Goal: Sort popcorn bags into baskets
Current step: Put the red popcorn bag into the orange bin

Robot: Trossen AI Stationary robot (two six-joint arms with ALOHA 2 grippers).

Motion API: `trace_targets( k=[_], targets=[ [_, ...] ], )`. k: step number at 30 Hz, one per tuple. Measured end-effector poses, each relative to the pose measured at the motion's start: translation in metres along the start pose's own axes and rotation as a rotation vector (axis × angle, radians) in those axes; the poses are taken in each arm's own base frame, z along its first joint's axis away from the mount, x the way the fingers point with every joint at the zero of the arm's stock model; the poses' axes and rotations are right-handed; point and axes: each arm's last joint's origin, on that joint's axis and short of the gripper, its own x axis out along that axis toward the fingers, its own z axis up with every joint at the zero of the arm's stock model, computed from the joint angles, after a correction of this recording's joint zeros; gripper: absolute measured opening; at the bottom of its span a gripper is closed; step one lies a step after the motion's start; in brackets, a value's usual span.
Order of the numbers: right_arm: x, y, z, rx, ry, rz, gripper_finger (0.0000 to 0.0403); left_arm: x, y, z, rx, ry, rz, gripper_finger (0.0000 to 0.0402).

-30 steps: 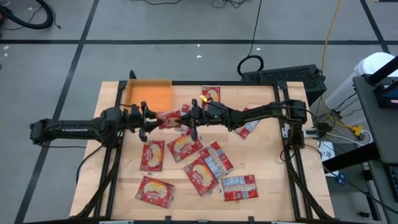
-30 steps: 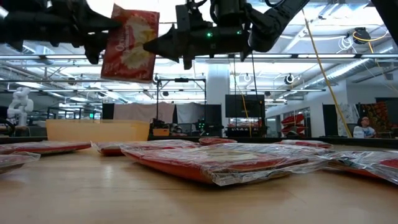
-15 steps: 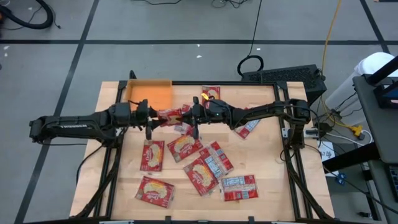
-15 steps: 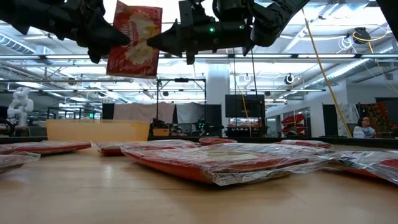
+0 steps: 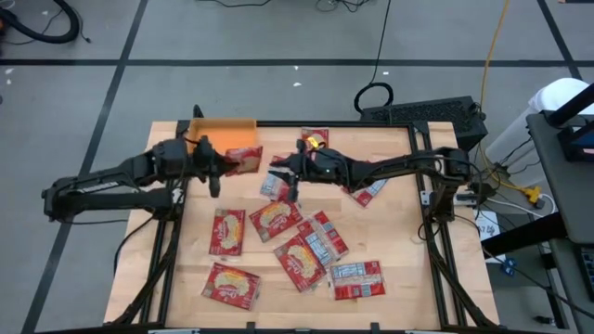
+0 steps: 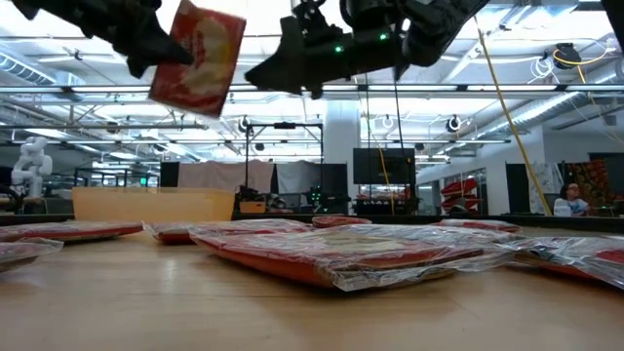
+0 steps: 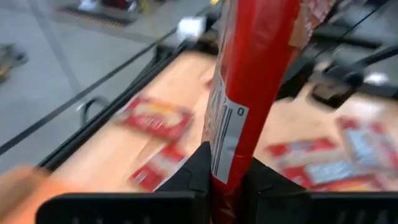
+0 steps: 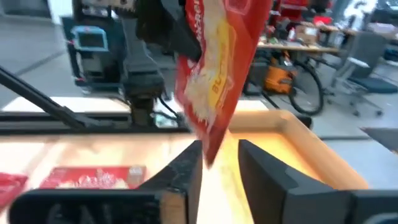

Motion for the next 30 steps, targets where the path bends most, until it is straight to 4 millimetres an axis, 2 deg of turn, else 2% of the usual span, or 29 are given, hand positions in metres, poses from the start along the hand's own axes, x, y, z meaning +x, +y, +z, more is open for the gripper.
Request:
trace_targets(
  k=[5, 9, 14, 19, 25, 30],
  targets=[
    [-0.019, -0.001, -0.016, -0.003, 0.067, -0.023, 0.013, -0.014, 0.017, 0.009, -0.046, 0.074, 0.162, 0.0018],
    [-0.036, 0.0, -0.026, -0.002, 0.076, -0.021, 0.0134, -0.022, 0.035, 0.01, -0.171, 0.115, 0.333, 0.0031],
    [-0.06, 0.0, -0.044, -0.016, 0.066, -0.023, 0.0134, -0.017, 0.063, 0.0, -0.334, 0.183, 0.536, 0.0031],
    [-0.083, 0.0, -0.054, 0.058, 0.04, -0.023, 0.0134, 0.003, 0.077, -0.004, -0.332, 0.225, 0.361, 0.0023],
    [-0.103, 0.004, -0.064, 0.105, 0.053, -0.011, 0.0134, 0.017, 0.09, -0.011, -0.344, 0.303, 0.449, 0.0027],
    [-0.105, 0.005, -0.065, 0.09, 0.048, -0.008, 0.0135, 0.025, 0.1, -0.015, -0.367, 0.34, 0.498, 0.0029]
  ],
)
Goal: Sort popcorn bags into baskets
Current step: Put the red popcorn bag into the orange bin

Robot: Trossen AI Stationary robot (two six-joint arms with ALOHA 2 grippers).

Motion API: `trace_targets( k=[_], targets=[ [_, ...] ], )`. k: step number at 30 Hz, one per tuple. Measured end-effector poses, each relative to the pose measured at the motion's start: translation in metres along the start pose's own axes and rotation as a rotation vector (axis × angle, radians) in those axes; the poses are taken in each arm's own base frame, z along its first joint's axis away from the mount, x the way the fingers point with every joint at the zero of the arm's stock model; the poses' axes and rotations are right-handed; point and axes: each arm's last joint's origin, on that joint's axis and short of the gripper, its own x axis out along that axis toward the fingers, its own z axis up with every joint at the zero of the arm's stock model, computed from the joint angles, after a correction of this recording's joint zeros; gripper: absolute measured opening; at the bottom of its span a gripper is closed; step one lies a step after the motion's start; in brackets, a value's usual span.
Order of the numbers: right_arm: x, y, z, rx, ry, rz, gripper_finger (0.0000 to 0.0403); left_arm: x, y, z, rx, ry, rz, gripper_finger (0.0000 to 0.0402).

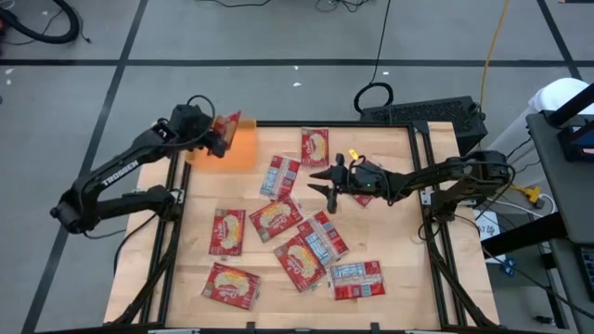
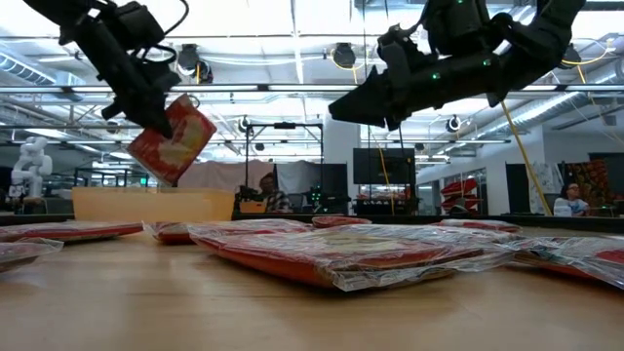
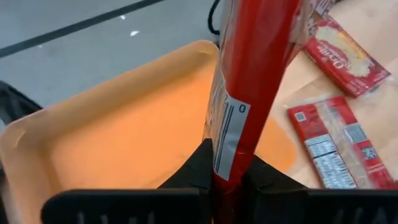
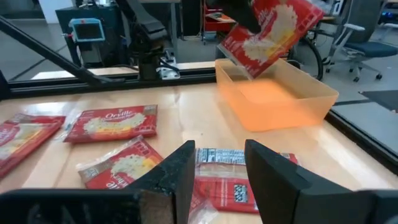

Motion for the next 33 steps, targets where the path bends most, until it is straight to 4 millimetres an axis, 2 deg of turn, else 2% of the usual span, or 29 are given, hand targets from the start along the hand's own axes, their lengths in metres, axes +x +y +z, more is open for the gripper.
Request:
trace_targets(
  k=[8, 12, 23, 33],
  targets=[
    [0.0, 0.0, 0.001, -0.073, -0.012, 0.0, 0.0135, 0.007, 0.014, -0.006, -0.158, 0.079, 0.192, 0.003],
    [0.0, 0.0, 0.001, -0.09, -0.01, 0.0, 0.0135, 0.014, 0.02, -0.009, -0.265, 0.131, 0.234, 0.003],
    [0.0, 0.0, 0.001, -0.091, -0.01, -0.002, 0.0135, 0.045, 0.025, -0.015, -0.307, 0.277, 0.27, 0.003],
    [0.0, -0.001, 0.001, -0.078, -0.009, -0.006, 0.0135, 0.045, 0.026, -0.01, -0.339, 0.267, 0.281, 0.0031]
  ],
)
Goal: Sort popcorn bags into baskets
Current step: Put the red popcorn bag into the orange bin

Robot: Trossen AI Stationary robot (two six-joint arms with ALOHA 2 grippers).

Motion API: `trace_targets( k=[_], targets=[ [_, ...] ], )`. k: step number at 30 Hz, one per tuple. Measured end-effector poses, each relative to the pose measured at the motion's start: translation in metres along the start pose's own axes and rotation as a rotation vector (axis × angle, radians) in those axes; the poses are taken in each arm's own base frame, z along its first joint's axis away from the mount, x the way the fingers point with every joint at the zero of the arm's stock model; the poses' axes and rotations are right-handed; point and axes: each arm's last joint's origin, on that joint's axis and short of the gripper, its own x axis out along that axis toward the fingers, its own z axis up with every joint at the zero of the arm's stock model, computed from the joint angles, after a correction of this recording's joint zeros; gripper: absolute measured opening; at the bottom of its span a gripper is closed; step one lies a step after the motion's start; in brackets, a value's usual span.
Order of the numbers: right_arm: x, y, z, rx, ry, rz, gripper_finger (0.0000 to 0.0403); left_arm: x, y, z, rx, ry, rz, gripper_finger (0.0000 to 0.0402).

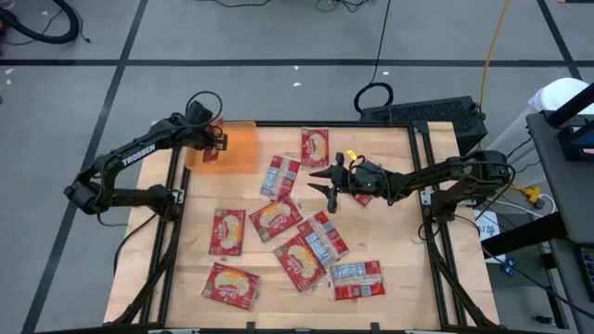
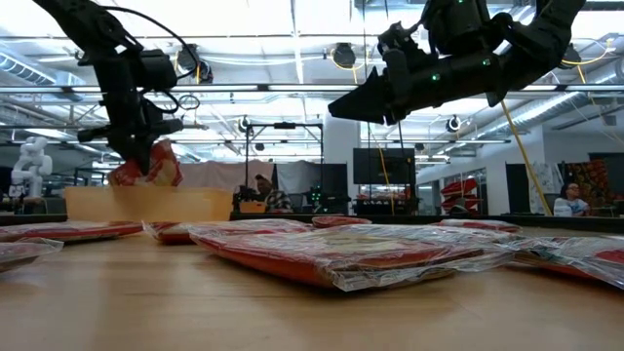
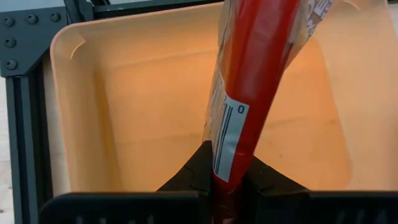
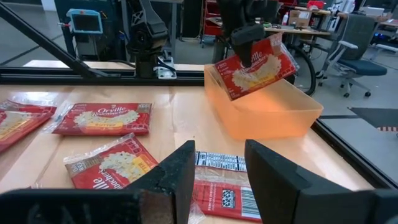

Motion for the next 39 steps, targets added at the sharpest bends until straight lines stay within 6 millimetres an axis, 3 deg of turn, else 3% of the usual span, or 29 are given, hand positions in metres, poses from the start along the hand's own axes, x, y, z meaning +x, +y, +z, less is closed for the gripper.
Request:
trace_targets(
  k=[21, 30, 39],
  targets=[
    [0.0, 0.0, 0.0, -0.008, 0.005, 0.005, 0.0135, 0.004, -0.002, -0.002, -0.02, 0.019, 0.039, 0.0032],
    [0.0, 0.0, -0.001, -0.06, 0.008, 0.008, 0.0135, 0.011, -0.004, -0.008, -0.127, 0.076, 0.127, 0.0079],
    [0.0, 0.0, -0.004, -0.109, 0.038, 0.011, 0.0135, 0.01, -0.004, -0.013, -0.134, 0.097, 0.16, 0.0081]
  ],
)
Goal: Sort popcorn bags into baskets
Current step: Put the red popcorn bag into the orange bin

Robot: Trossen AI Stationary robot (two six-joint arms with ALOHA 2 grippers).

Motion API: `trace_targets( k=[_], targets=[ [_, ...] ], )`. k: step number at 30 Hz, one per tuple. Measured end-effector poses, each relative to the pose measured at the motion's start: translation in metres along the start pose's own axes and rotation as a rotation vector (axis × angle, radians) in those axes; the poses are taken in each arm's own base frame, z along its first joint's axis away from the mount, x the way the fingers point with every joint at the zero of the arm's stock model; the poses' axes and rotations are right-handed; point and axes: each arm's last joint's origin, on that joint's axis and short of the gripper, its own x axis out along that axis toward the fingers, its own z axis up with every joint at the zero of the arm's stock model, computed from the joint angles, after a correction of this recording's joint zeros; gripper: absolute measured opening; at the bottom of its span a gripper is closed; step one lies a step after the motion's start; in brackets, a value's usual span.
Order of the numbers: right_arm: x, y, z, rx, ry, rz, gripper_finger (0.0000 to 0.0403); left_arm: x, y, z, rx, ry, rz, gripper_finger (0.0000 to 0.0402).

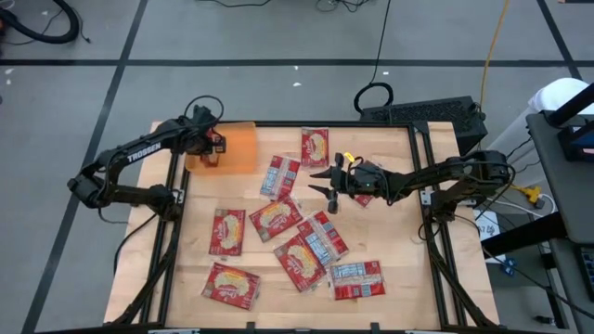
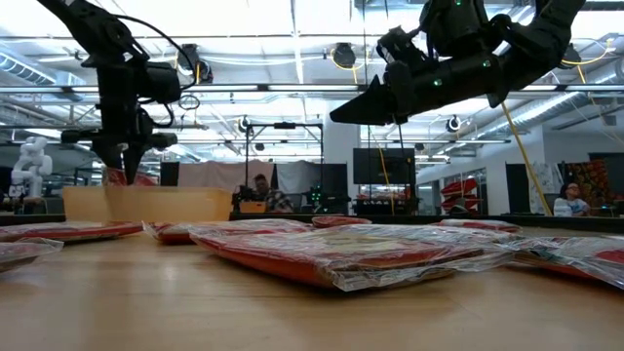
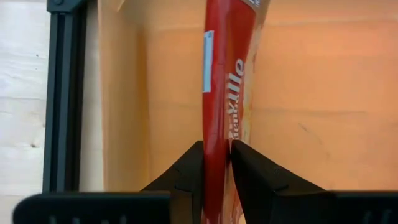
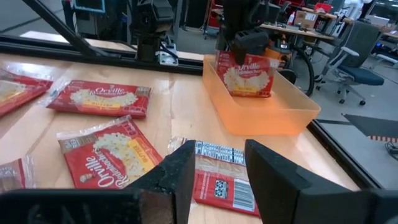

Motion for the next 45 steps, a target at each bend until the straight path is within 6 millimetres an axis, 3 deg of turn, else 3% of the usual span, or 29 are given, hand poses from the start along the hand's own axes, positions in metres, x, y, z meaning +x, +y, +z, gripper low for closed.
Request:
trace_targets(
  k=[6, 16, 20, 25, 29, 36, 41, 45],
  targets=[
    [0.0, -0.001, 0.0, 0.012, 0.0, -0.004, 0.0135, -0.01, 0.004, -0.002, -0.003, -0.041, 0.009, 0.0081],
    [0.0, -0.002, 0.0, 0.064, 0.003, -0.028, 0.0135, -0.041, 0.016, -0.007, 0.056, -0.207, -0.047, 0.0081],
    [0.0, -0.004, -0.001, 0.128, 0.008, -0.087, 0.0135, -0.051, 0.007, -0.01, 0.185, -0.269, -0.144, 0.0081],
    [0.0, -0.003, 0.0, 0.245, 0.013, -0.139, 0.0135, -0.058, -0.02, -0.024, 0.397, -0.303, -0.282, 0.0081],
    [0.006, 0.001, 0.004, 0.335, 0.097, -0.143, 0.0135, -0.063, -0.044, -0.045, 0.557, -0.359, -0.417, 0.0081],
    [0.017, 0.018, 0.029, 0.406, 0.284, -0.108, 0.0135, -0.066, -0.075, -0.092, 0.712, -0.48, -0.701, 0.0081],
    [0.02, 0.038, 0.032, 0.406, 0.307, -0.052, 0.0135, -0.063, -0.081, -0.132, 0.917, -0.548, -0.846, 0.0081],
    [0.022, 0.048, 0.024, 0.397, 0.342, -0.036, 0.0135, -0.05, -0.074, -0.168, 1.081, -0.468, -0.868, 0.0087]
  ],
)
